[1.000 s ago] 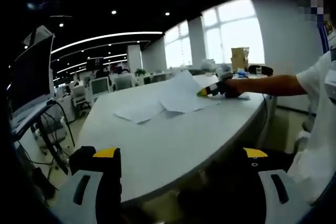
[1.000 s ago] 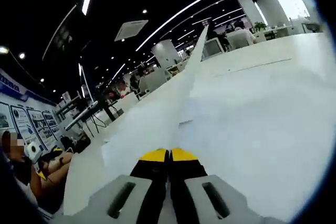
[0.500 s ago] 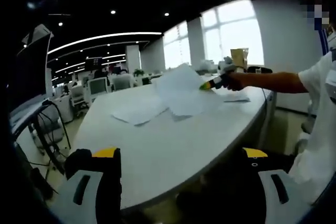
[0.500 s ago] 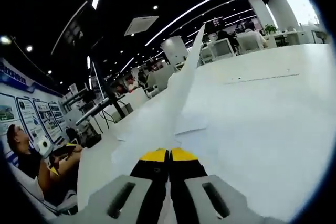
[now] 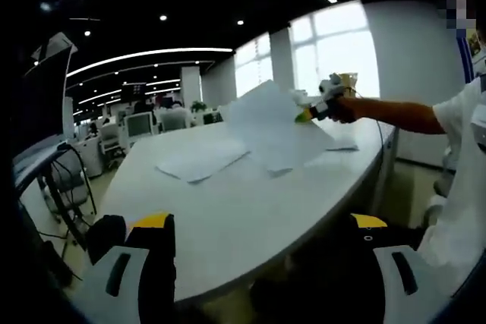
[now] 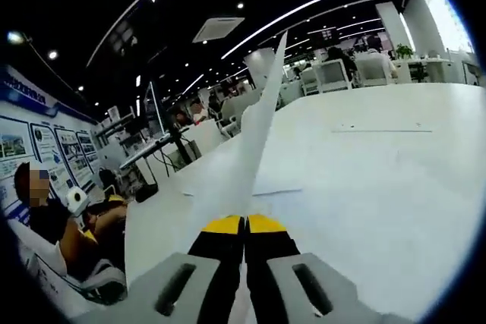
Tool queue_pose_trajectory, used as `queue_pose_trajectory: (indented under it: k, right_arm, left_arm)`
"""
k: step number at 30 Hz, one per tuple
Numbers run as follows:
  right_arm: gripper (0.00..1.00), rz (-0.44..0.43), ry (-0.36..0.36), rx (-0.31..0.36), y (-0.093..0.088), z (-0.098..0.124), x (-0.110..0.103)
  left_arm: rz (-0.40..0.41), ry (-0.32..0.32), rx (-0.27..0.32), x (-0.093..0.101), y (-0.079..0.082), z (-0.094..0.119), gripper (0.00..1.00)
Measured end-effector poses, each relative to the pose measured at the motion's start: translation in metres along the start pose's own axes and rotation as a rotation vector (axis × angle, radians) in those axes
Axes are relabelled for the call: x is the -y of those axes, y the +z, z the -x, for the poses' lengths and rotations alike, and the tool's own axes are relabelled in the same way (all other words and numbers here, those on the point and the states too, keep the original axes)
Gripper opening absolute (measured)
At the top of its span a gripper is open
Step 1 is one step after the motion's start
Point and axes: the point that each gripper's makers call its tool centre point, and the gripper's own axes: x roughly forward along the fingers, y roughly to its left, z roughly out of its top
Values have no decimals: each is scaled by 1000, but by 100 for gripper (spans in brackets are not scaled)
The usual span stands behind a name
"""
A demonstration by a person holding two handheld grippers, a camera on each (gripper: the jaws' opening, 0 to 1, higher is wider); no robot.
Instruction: Organize the stack of printing papers by aligning and flattening the scattered papers on the table
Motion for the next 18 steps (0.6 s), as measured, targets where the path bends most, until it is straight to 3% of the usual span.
queue_pose_trajectory:
  k: [18]
  right_arm:
    - [0, 74, 37, 7, 12, 25, -39]
  left_arm:
    - [13, 0, 13, 0, -1, -1, 96]
